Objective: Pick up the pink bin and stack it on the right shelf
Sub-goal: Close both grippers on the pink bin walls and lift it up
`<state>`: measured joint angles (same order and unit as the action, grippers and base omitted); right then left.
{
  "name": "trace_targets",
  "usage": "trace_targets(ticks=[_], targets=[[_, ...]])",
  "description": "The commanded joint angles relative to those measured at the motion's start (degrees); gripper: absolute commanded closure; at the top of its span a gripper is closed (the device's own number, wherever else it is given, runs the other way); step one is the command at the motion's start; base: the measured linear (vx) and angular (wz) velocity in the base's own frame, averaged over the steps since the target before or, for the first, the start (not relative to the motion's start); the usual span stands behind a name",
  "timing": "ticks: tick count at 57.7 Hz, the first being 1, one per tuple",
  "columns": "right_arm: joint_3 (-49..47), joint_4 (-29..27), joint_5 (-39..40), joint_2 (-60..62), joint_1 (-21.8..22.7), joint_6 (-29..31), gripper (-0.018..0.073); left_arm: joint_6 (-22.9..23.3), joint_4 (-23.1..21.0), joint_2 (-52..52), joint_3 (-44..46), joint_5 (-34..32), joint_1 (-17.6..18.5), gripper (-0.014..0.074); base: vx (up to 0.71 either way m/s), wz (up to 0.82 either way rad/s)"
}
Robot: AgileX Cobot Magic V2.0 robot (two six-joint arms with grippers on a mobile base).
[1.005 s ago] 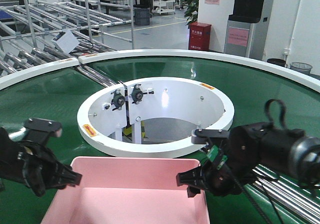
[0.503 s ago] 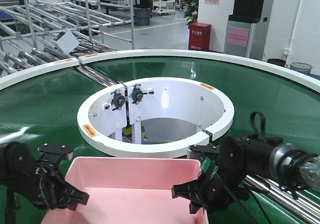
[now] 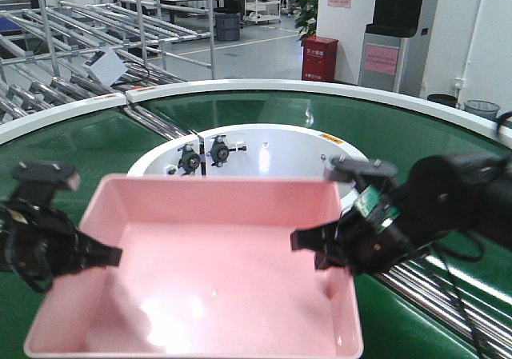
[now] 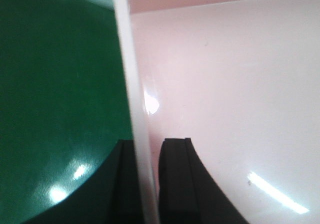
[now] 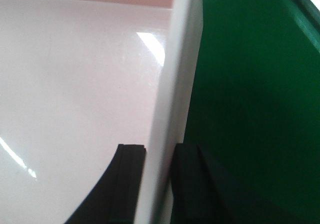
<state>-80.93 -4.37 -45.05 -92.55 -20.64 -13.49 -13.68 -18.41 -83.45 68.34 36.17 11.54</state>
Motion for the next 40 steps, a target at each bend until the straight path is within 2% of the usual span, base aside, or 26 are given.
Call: trace_targets(ticks=[1,7,19,32,40], targets=[[-1.9,1.7,5.3,6.7,0.2,-0.4,0.0568,-0.7,-5.0,7.1,1.8,-1.3,0.5,0.0598,0.0,0.0],[-1.9,4.4,5.3,10.2,0.2,-2.2,0.0568,-0.7,-6.0,10.1,1.6,-0.4,0.5,0.0598,0.0,0.0],[-1.9,4.4,5.2,13.2,0.2,-2.1,0.0568,0.7,-6.0,13.4,1.6,-0.4,0.5,0.0598,0.0,0.0],[-1.9,4.4,5.0,13.6,0.2,-1.7,0.0568,0.7,-5.8,13.6,1.6,5.0,0.5,0.0598,0.0,0.0],[-1.9,4.4,5.0,13.6,0.2,-1.7,0.0568,0.7,-5.8,13.6,1.6,5.7,0.5,0.0598,0.0,0.0]])
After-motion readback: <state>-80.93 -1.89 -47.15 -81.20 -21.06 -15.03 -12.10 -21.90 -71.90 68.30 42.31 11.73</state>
